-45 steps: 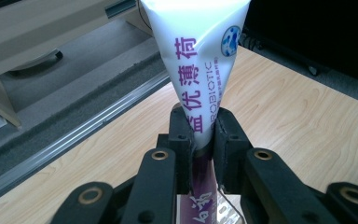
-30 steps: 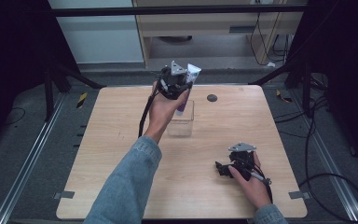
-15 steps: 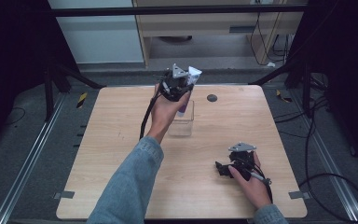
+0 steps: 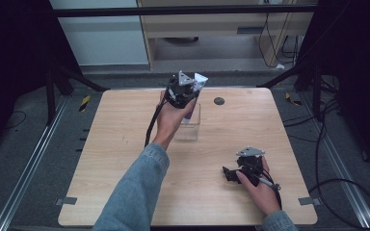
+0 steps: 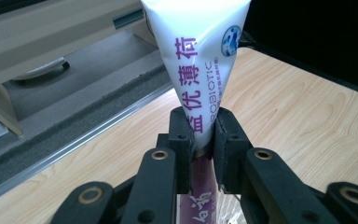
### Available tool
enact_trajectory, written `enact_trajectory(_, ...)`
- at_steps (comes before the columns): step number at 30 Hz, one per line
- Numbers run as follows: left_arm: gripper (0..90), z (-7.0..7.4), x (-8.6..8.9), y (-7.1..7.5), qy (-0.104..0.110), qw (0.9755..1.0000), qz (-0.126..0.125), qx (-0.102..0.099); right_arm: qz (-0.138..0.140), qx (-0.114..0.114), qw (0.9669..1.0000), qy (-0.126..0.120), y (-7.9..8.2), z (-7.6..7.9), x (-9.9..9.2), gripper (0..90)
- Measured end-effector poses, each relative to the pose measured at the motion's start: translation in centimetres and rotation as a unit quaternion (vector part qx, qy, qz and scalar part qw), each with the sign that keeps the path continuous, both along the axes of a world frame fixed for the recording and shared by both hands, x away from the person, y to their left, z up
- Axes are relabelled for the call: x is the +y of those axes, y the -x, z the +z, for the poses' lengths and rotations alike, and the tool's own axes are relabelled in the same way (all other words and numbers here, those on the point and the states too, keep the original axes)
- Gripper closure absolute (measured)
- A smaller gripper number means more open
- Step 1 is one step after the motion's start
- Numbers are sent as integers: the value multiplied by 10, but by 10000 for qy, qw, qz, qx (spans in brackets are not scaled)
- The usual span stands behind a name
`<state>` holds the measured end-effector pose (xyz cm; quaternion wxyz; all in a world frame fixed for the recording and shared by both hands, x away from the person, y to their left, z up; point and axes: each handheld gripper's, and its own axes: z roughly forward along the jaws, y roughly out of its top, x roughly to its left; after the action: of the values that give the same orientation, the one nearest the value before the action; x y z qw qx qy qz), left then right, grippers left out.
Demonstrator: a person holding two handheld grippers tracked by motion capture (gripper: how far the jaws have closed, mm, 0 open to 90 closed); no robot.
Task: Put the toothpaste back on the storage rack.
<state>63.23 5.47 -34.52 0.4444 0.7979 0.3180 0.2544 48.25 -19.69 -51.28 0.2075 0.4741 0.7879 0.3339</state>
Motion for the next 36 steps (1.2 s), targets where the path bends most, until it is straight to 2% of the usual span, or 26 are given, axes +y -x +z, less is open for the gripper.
enact_trajectory(5,788,-8,1,-1,56,10000,22,46,0,1,10000,-1,0,0,0,4)
enact_trajectory(14,787,-24,1,-1,9,9999,2,153,2,-7,10000,-4,0,0,0,4)
enact_trajectory(27,787,-37,2,-1,-39,9995,-18,302,-7,-5,10000,-16,0,0,0,4)
enact_trajectory(36,786,-40,1,-1,-166,9991,-87,381,-9,-2,10000,-19,0,0,0,4)
